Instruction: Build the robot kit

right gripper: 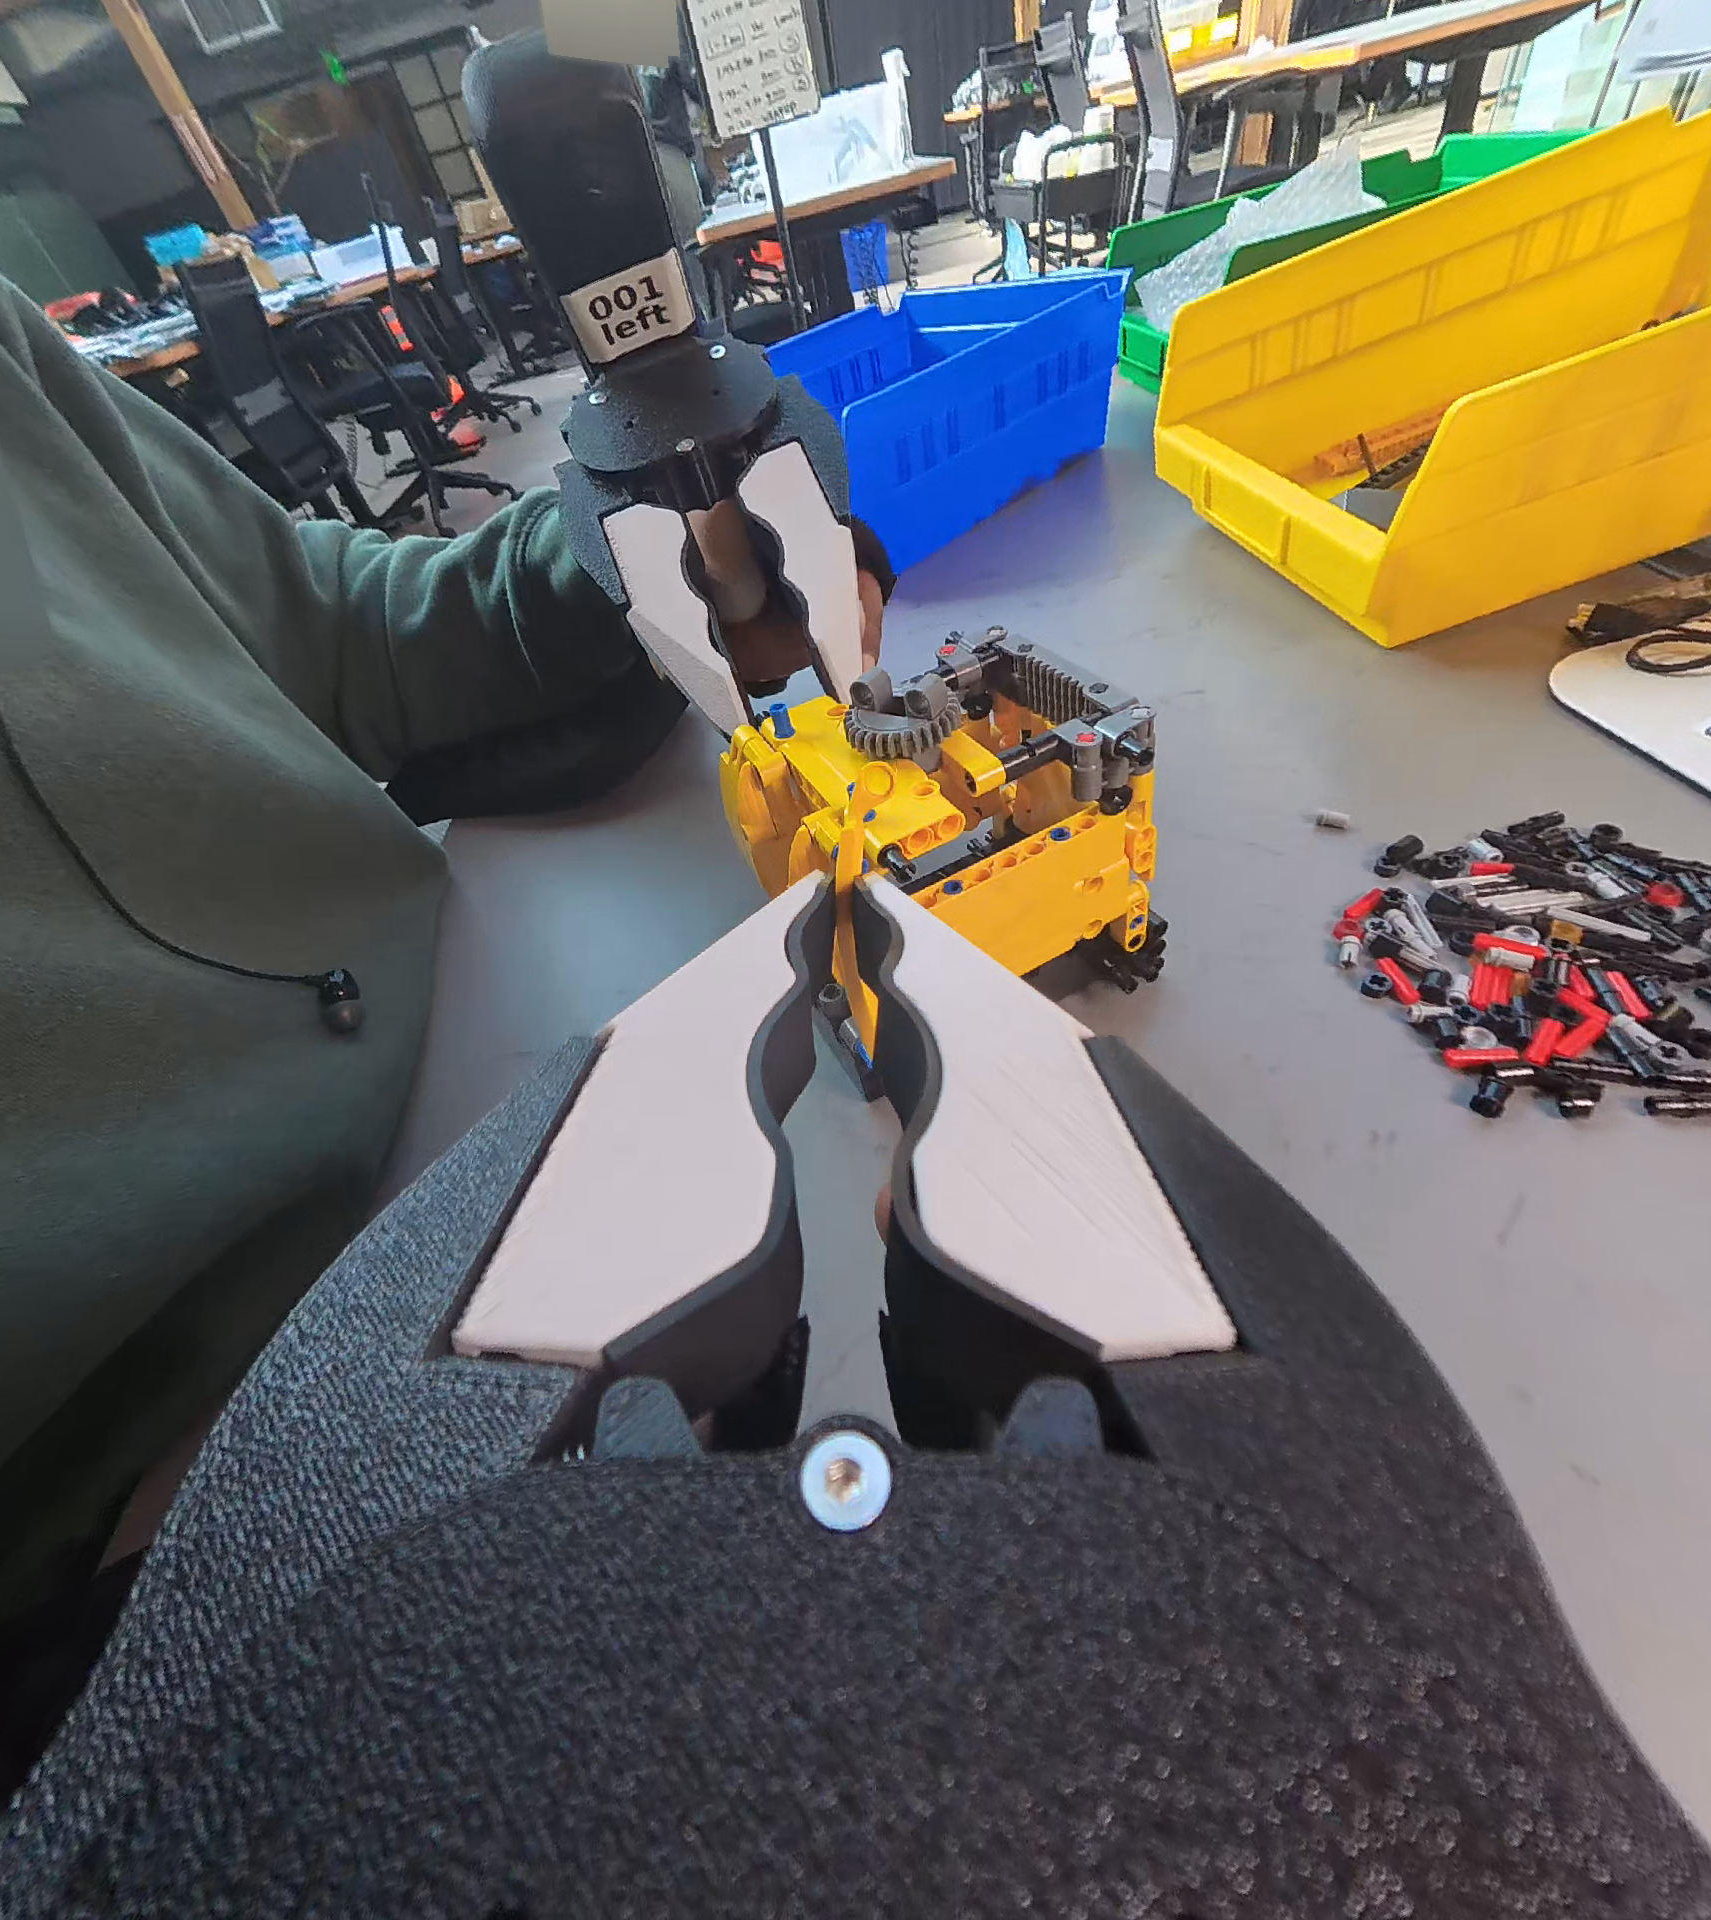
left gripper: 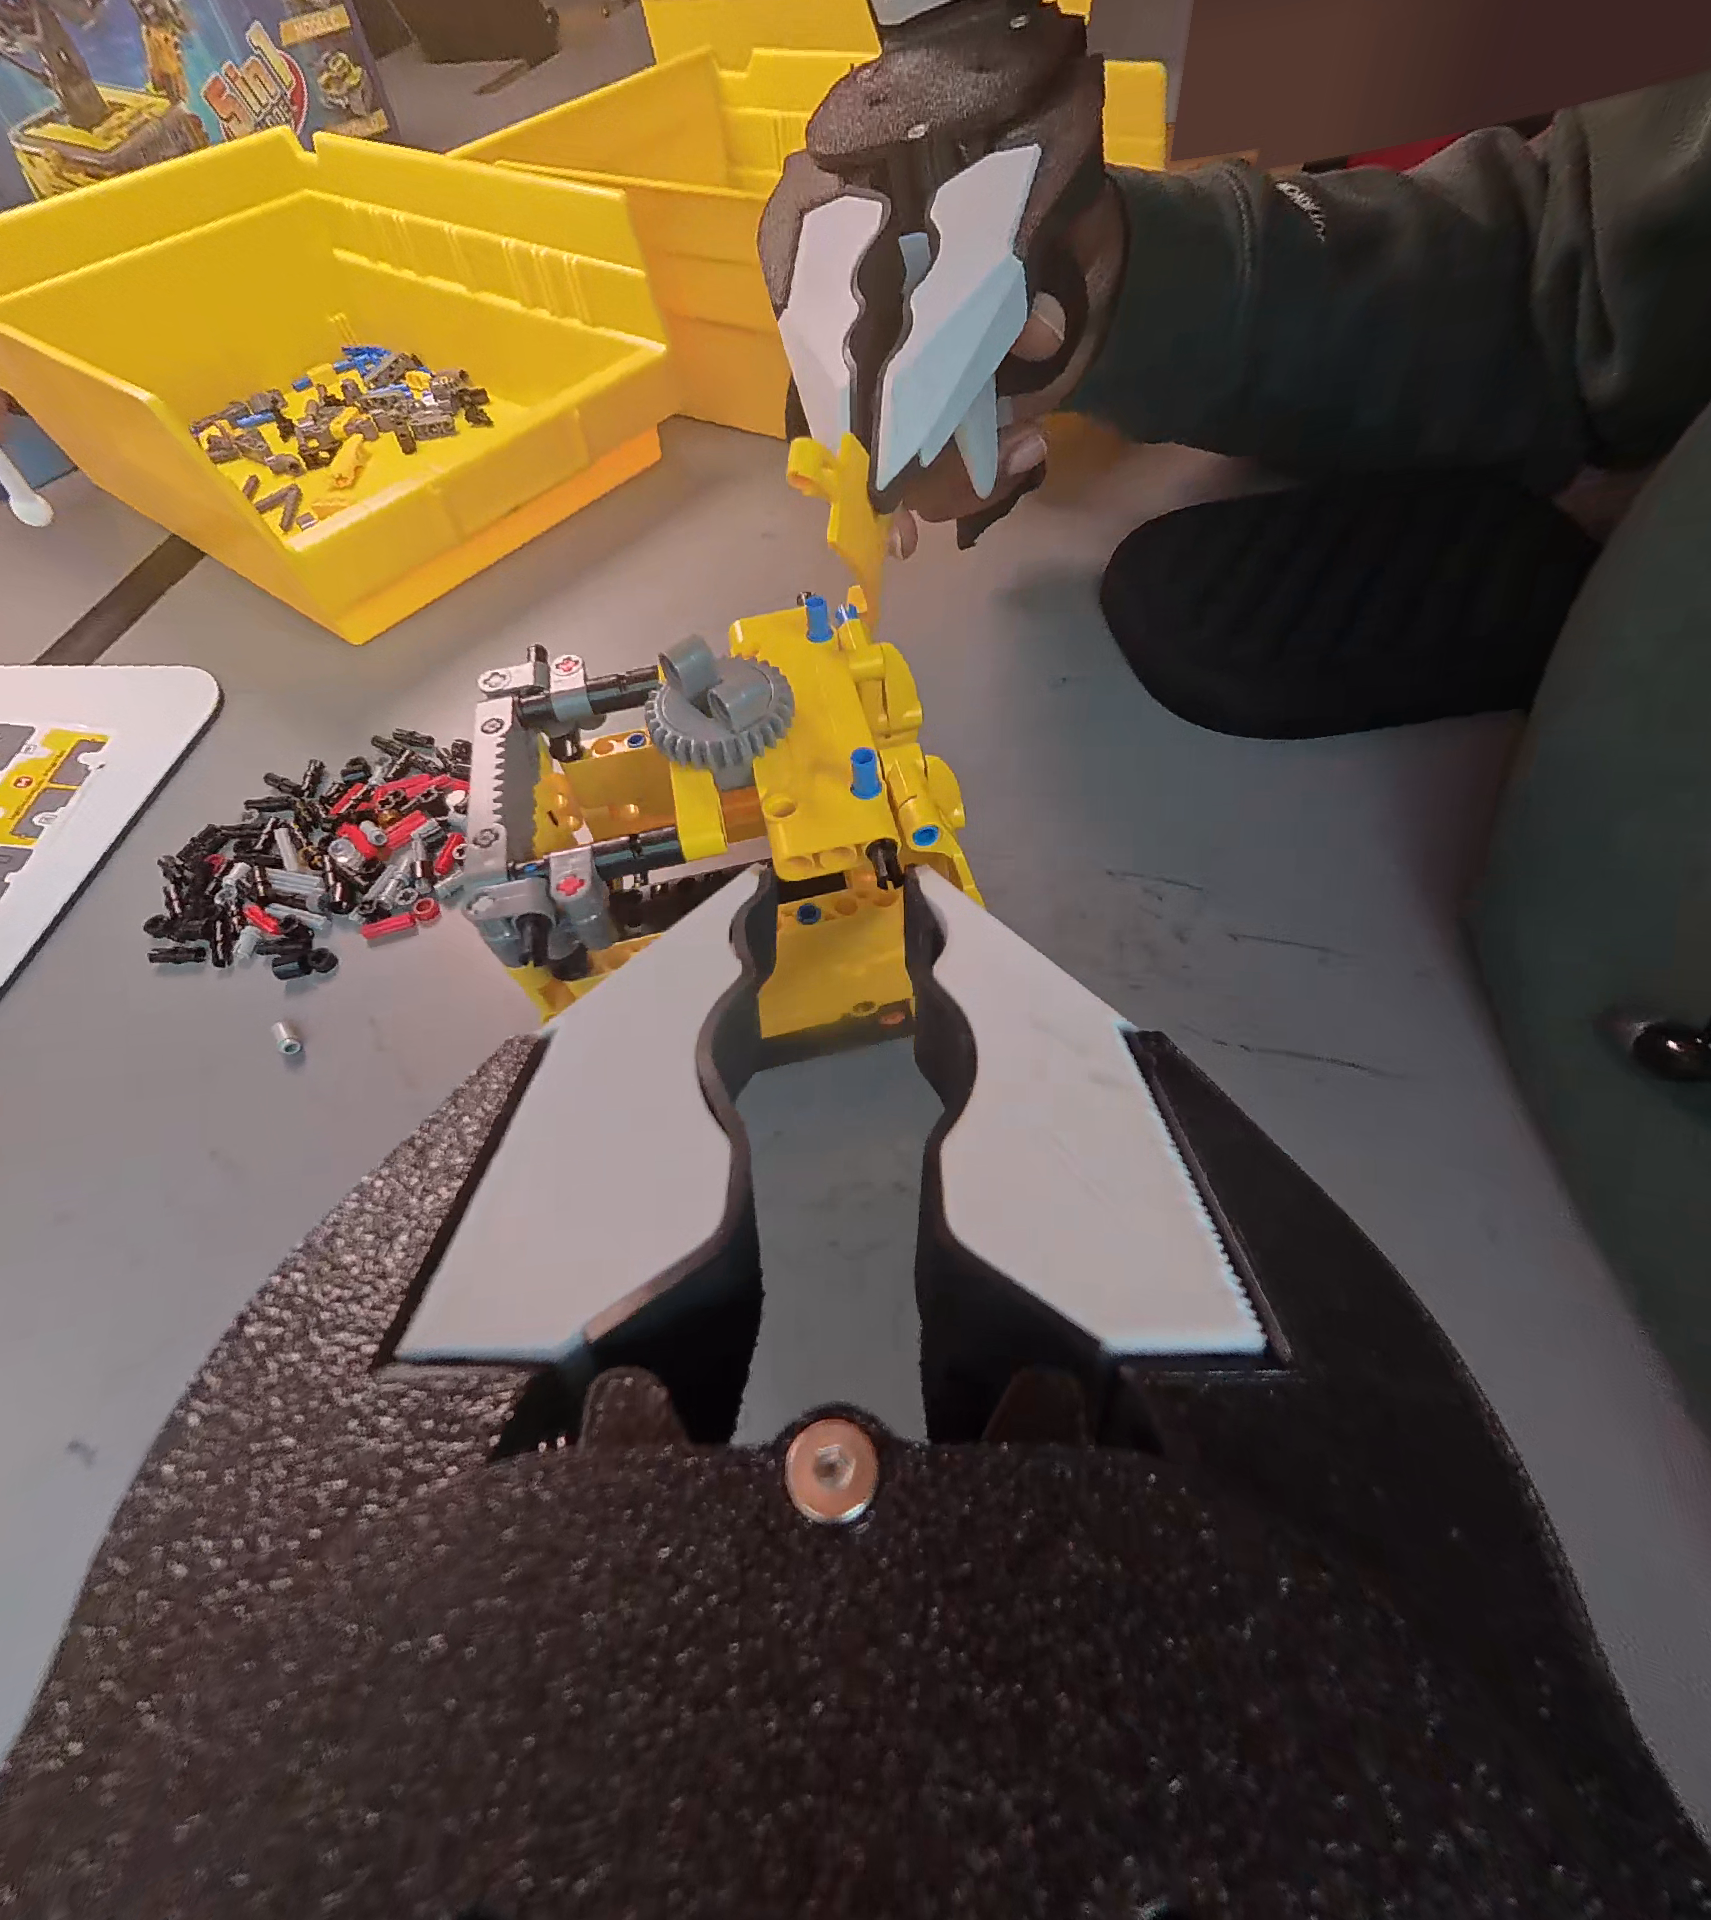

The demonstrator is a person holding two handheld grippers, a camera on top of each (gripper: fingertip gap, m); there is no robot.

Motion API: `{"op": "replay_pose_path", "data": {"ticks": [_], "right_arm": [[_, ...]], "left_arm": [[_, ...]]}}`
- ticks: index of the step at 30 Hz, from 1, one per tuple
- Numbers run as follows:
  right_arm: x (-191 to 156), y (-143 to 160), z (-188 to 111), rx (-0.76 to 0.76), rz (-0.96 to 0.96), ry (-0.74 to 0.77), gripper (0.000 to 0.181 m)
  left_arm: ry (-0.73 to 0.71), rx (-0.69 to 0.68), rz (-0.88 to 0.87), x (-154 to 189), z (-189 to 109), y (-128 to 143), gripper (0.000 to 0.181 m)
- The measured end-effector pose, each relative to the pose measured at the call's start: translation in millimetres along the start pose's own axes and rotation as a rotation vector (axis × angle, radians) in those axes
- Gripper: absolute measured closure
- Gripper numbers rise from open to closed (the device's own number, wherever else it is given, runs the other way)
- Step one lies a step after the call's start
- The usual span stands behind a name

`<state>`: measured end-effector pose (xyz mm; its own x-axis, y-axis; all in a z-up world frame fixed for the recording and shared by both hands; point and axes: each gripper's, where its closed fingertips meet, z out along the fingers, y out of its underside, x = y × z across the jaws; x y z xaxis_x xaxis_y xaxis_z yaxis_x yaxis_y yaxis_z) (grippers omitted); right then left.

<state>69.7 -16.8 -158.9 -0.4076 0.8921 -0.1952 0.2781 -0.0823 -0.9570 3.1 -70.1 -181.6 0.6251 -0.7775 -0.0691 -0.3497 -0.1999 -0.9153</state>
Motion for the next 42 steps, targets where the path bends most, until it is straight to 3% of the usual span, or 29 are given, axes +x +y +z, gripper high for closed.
{"op": "replay_pose_path", "data": {"ticks": [13,15,29,31,36,42], "right_arm": [[-9.8,8.0,5.5,0.013,0.036,-0.08,0.179],[-11.4,8.9,6.9,0.017,0.039,-0.092,0.179],[-13.4,8.1,16.0,0.043,0.057,-0.089,0.179],[-14.8,6.0,18.8,0.055,0.064,-0.085,0.179],[-17.8,9.7,28.8,0.026,0.071,-0.066,0.179],[-17.2,12.6,33.9,0.007,0.114,-0.048,0.179]], "left_arm": [[0.075,0.048,-0.016,-3.5,-11.3,5.9,0.16],[0.073,0.058,-0.016,-6.7,-14.4,7.5,0.177],[0.003,0.053,-0.018,-21.2,-21.7,11.0,0.175],[-0.022,0.069,-0.021,-25.5,-27.7,6.2,0.167],[-0.065,0.196,-0.007,-22.8,-41.6,-30.1,0.167],[-0.06,0.119,0.061,-2.3,-11.0,-41.0,0.17]]}}
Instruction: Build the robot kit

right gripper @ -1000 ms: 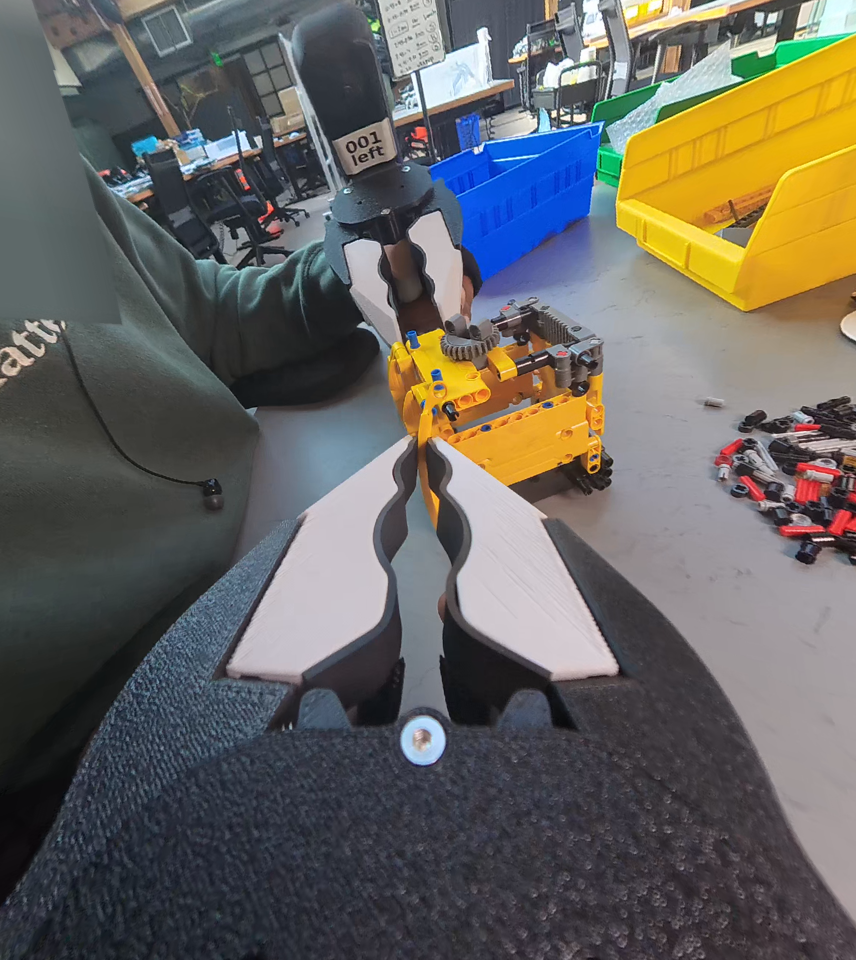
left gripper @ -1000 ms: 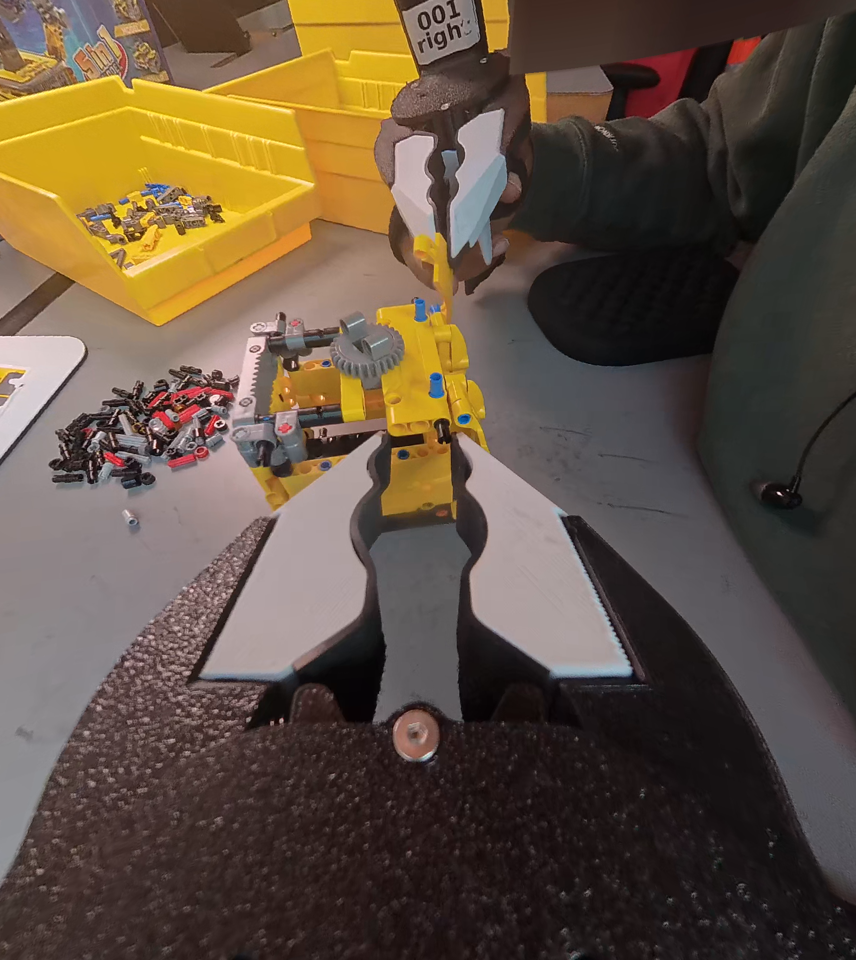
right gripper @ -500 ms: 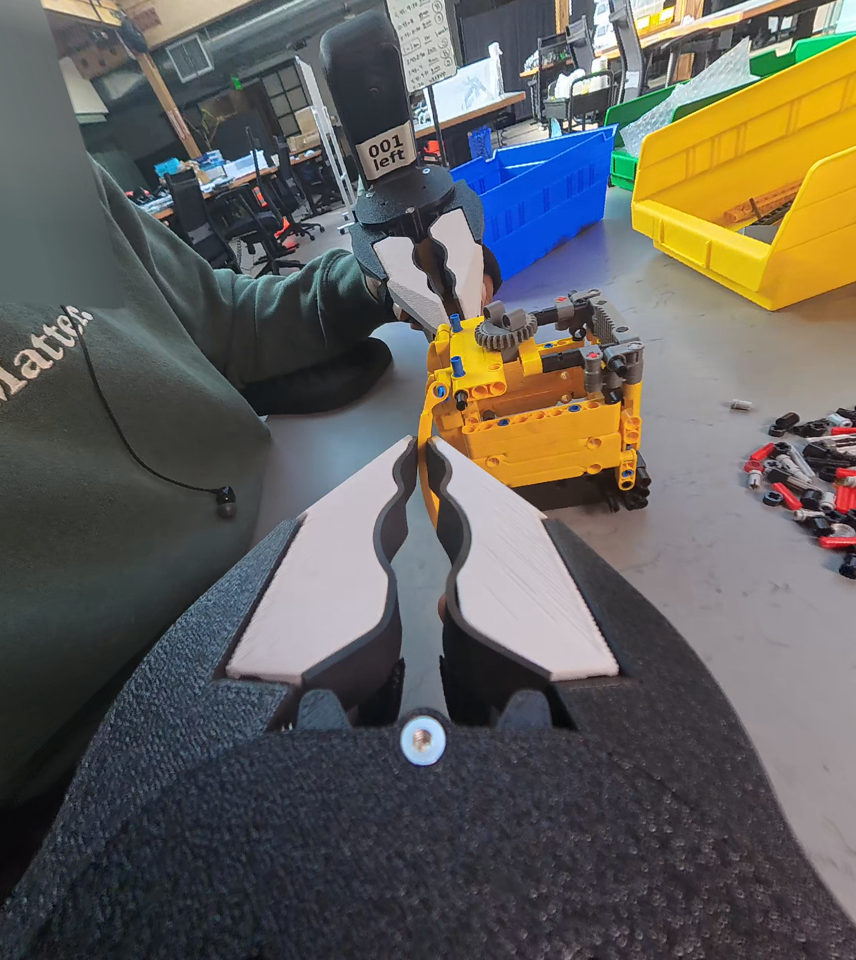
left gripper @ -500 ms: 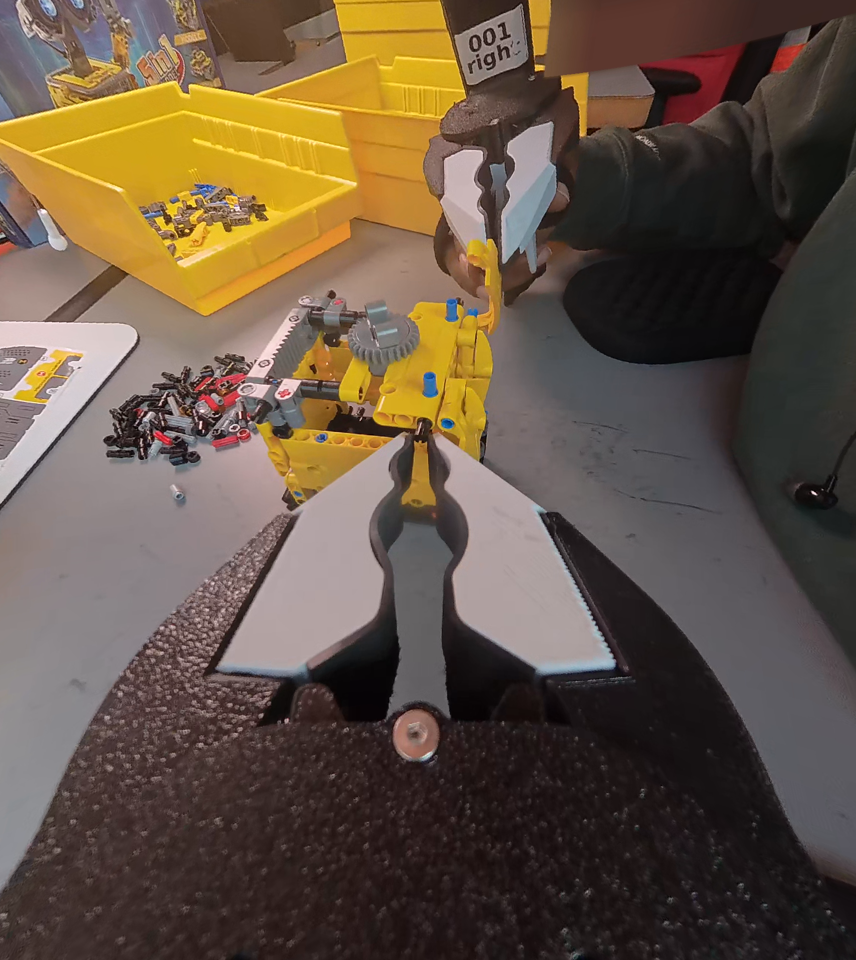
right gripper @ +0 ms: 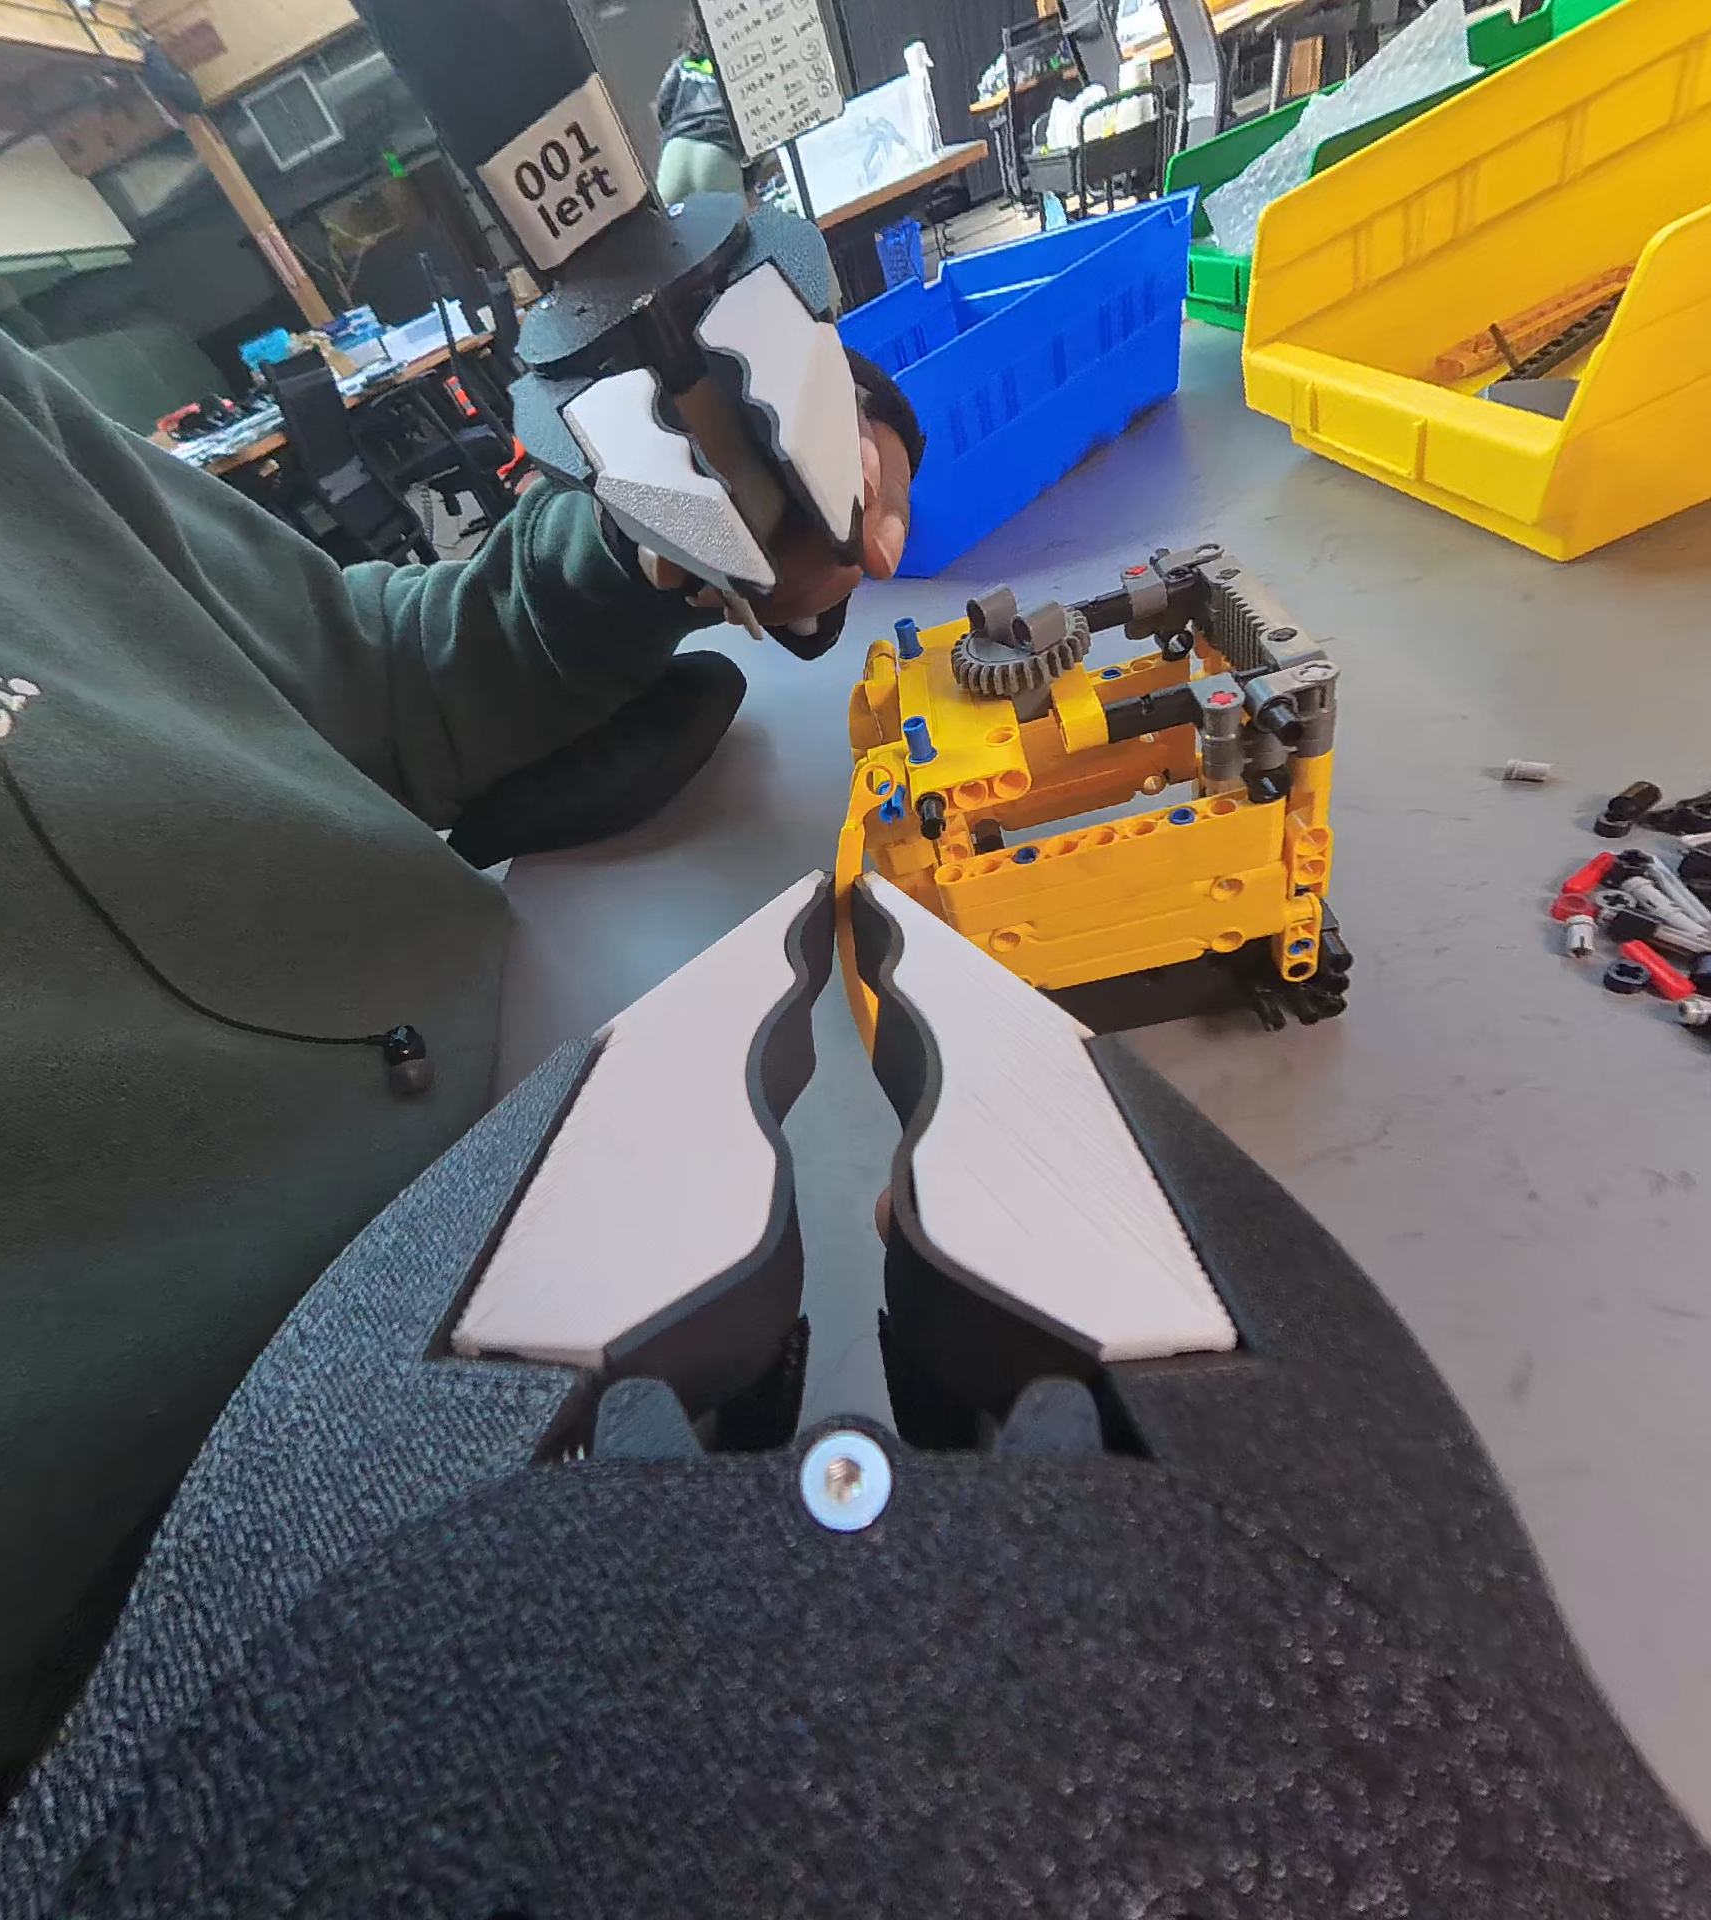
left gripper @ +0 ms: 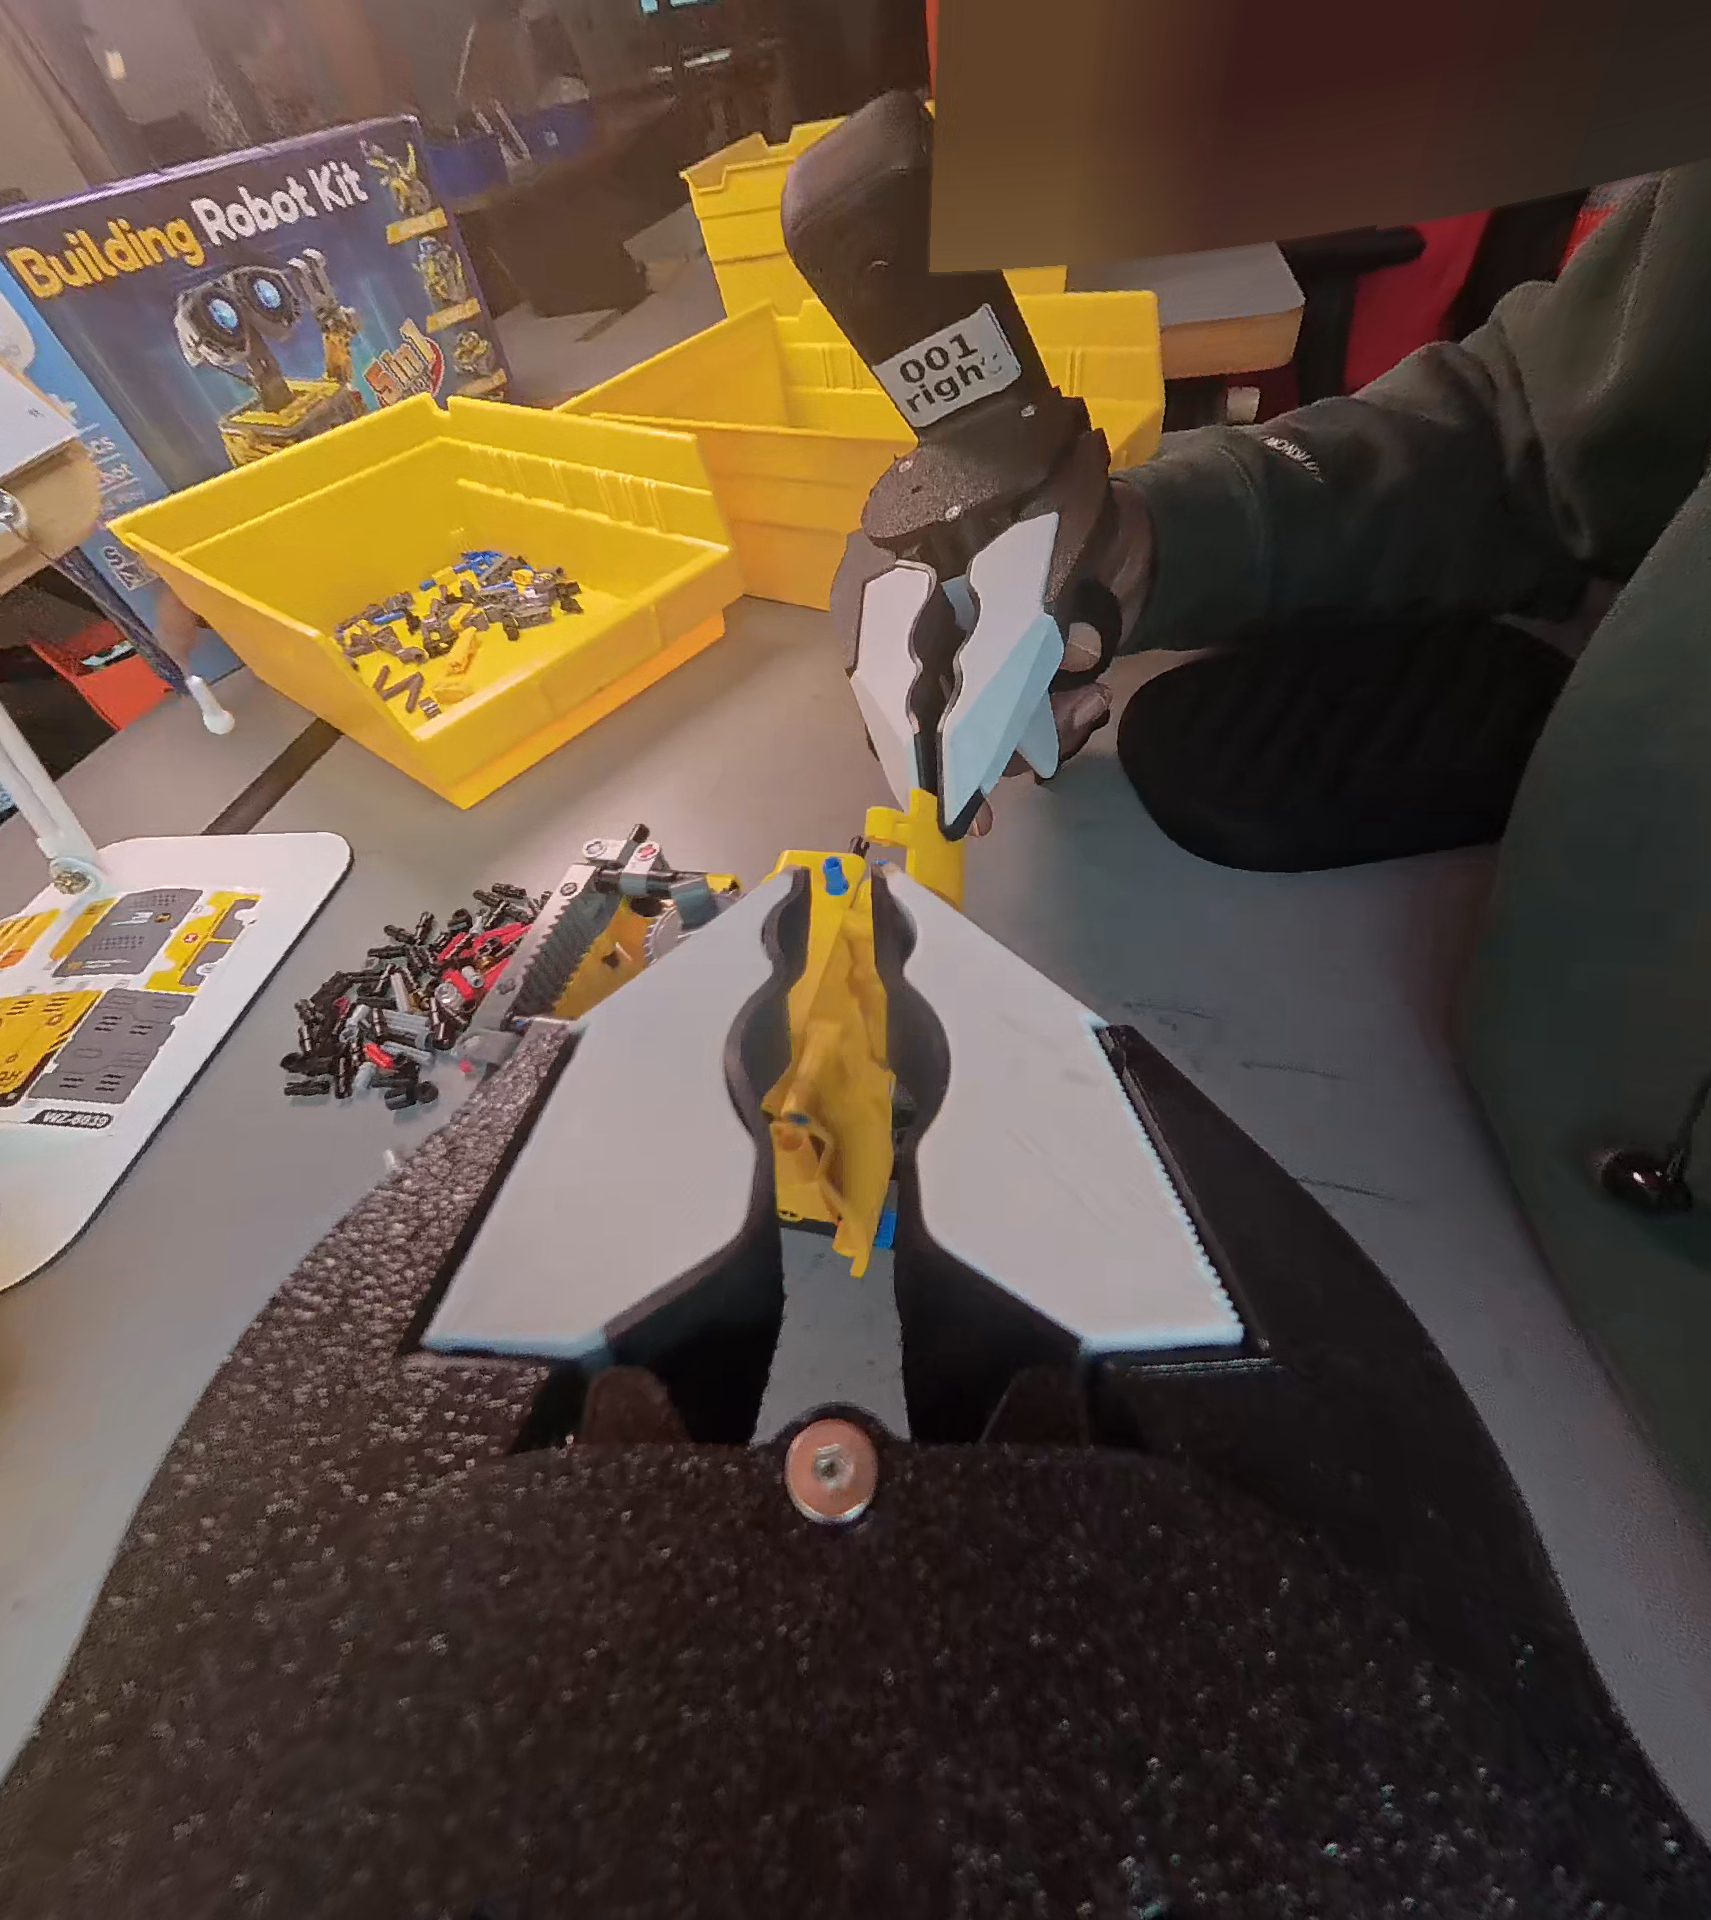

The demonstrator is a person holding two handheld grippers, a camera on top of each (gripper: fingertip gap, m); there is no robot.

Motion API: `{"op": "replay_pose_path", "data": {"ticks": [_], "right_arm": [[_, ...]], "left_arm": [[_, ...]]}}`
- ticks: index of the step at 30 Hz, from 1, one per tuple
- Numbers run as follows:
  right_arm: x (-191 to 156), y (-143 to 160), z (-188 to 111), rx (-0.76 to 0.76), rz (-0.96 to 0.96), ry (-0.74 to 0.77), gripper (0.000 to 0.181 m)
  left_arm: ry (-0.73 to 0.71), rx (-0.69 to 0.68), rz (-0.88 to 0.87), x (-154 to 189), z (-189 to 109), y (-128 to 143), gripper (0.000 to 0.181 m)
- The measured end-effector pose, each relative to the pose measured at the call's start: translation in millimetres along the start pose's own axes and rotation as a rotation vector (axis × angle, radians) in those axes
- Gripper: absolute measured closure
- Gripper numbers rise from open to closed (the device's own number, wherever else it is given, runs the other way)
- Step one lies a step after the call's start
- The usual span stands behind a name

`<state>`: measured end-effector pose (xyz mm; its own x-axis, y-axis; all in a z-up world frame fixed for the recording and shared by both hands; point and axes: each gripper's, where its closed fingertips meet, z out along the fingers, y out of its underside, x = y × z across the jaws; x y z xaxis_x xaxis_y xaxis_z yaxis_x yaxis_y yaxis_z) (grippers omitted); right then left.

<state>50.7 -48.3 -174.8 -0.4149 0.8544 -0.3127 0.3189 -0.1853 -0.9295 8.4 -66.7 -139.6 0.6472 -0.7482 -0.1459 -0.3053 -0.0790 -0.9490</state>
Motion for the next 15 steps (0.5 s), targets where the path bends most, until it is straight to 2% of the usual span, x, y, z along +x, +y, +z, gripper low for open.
{"op": "replay_pose_path", "data": {"ticks": [4,7,10,15], "right_arm": [[-7.2,-1.7,1.8,0.015,-0.02,-0.024,0.179],[-24.6,-11.8,1.4,0.076,-0.091,-0.078,0.179],[-30.0,-15.8,1.1,0.092,-0.139,-0.075,0.179],[-25.4,-11.3,0.8,0.061,-0.156,-0.045,0.178]], "left_arm": [[0.019,-0.06,0.001,7.3,20.0,-3.5,0.166],[0.093,-0.084,0.003,20.5,28.8,-8.5,0.162],[0.17,-0.069,-0.043,31.7,34.3,-16.9,0.172],[0.199,-0.133,-0.114,32.1,37.0,-11.6,0.174]]}}
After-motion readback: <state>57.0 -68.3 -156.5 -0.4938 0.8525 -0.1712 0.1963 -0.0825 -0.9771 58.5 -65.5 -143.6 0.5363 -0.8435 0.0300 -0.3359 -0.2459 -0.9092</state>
